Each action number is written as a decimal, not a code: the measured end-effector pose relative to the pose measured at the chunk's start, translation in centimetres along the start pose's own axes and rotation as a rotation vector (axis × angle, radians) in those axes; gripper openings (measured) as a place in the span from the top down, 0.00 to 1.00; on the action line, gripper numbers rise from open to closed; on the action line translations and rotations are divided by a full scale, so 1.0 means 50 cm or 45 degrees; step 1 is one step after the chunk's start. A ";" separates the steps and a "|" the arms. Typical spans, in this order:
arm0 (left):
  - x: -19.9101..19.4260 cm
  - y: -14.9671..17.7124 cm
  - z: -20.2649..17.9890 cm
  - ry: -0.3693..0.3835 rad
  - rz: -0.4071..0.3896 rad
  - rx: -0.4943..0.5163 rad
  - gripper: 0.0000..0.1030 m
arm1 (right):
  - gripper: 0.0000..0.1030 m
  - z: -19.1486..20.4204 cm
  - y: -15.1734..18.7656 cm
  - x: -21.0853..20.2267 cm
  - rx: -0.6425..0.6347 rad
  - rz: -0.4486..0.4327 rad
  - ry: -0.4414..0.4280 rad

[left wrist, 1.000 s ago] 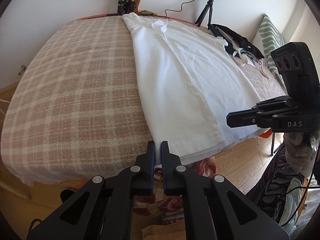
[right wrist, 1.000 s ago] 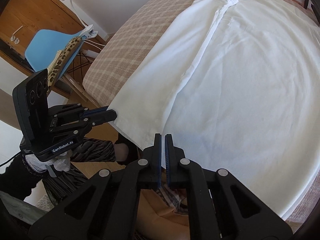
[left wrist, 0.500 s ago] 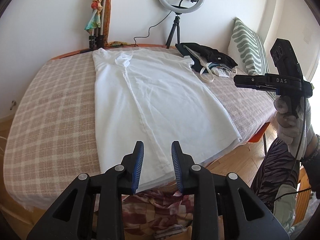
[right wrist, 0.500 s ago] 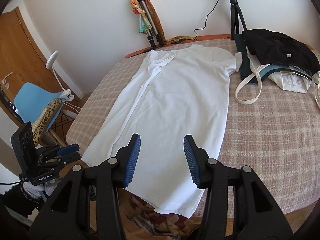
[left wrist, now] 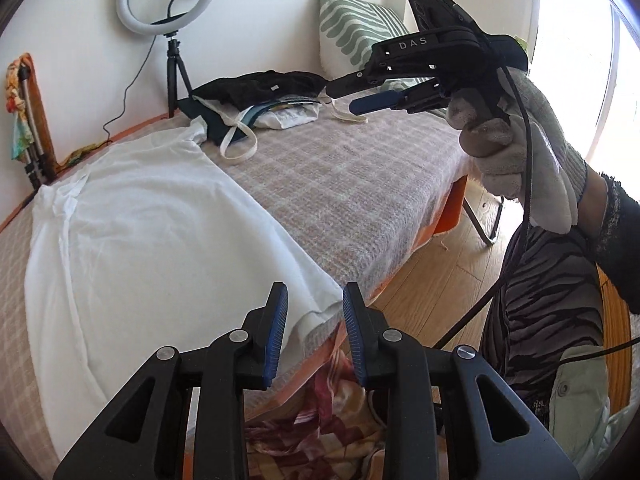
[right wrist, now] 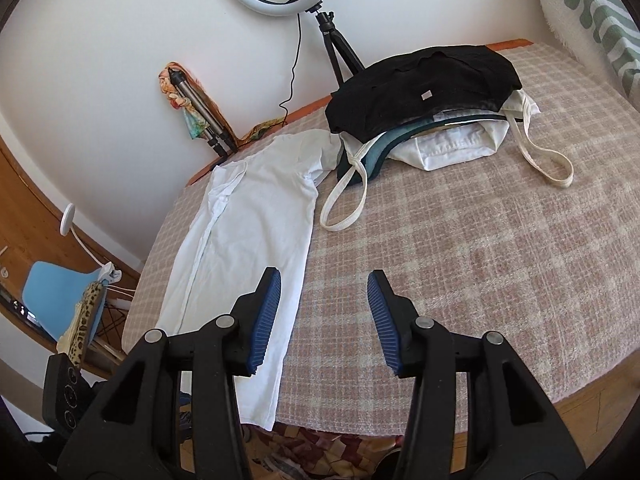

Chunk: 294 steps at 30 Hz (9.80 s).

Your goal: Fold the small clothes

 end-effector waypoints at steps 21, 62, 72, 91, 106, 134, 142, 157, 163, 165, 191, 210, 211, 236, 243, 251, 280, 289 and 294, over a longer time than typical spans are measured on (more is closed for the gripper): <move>0.120 -0.001 0.009 0.145 0.101 -0.118 0.96 | 0.53 0.009 -0.029 0.038 -0.068 0.048 0.016; -0.001 0.059 0.119 0.066 -0.135 -0.592 0.99 | 0.96 0.168 -0.222 0.467 0.019 0.153 0.059; 0.038 0.058 0.132 -0.009 -0.059 -0.575 0.71 | 0.96 0.147 -0.209 0.488 0.002 0.184 0.125; -0.032 0.103 0.193 0.028 -0.190 -0.776 0.98 | 0.96 0.179 -0.234 0.485 -0.039 0.119 0.169; -0.101 0.173 0.203 -0.041 -0.211 -0.874 0.98 | 0.97 0.410 -0.184 0.549 -0.293 0.121 0.080; -0.066 0.191 0.204 0.015 -0.202 -0.895 0.98 | 0.86 0.117 -0.211 0.570 0.074 0.301 0.359; -0.079 0.201 0.196 0.011 -0.213 -0.893 0.98 | 0.98 0.265 -0.253 0.542 -0.033 0.170 0.243; -0.084 0.210 0.198 0.013 -0.233 -0.906 0.98 | 0.55 0.087 -0.198 0.544 0.158 0.306 0.448; -0.087 0.209 0.198 0.009 -0.235 -0.902 0.98 | 0.95 0.139 -0.208 0.540 0.054 0.259 0.399; -0.088 0.211 0.197 0.014 -0.237 -0.905 0.98 | 0.95 0.182 -0.223 0.527 -0.010 0.208 0.377; -0.142 0.255 0.194 -0.025 -0.118 -0.888 0.90 | 0.59 0.515 -0.132 0.603 -0.381 0.290 0.058; -0.246 0.181 0.434 -0.350 -0.158 -0.701 0.90 | 0.59 0.251 -0.181 0.625 -0.171 0.366 0.257; -0.244 0.186 0.439 -0.350 -0.163 -0.707 0.90 | 0.59 0.255 -0.175 0.620 -0.213 0.360 0.266; -0.195 0.196 0.418 -0.254 -0.108 -0.730 0.90 | 0.98 0.328 -0.138 0.625 -0.296 0.354 0.188; -0.191 0.200 0.419 -0.240 -0.104 -0.739 0.90 | 0.98 0.359 -0.154 0.616 -0.315 0.336 0.185; -0.186 0.204 0.418 -0.235 -0.091 -0.737 0.90 | 0.67 0.342 -0.096 0.663 -0.432 0.418 0.306; -0.166 0.236 0.429 -0.207 -0.048 -0.807 0.90 | 0.96 0.521 -0.190 0.785 -0.063 0.335 -0.075; -0.167 0.239 0.432 -0.241 -0.025 -0.798 0.90 | 0.84 0.509 -0.211 0.789 -0.055 0.292 -0.078; -0.172 0.251 0.433 -0.276 -0.003 -0.787 0.89 | 0.54 0.525 -0.244 0.657 -0.110 0.170 -0.111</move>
Point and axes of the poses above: each gripper's, at about its wrist camera, not at the fingertips, and x roughly the way its jaws point, z to its left, y to its underside, the point moved 9 cm from there along x, roughly the way its jaws point, and after that the axes turned 13 degrees about x, right-handed, at the moved point
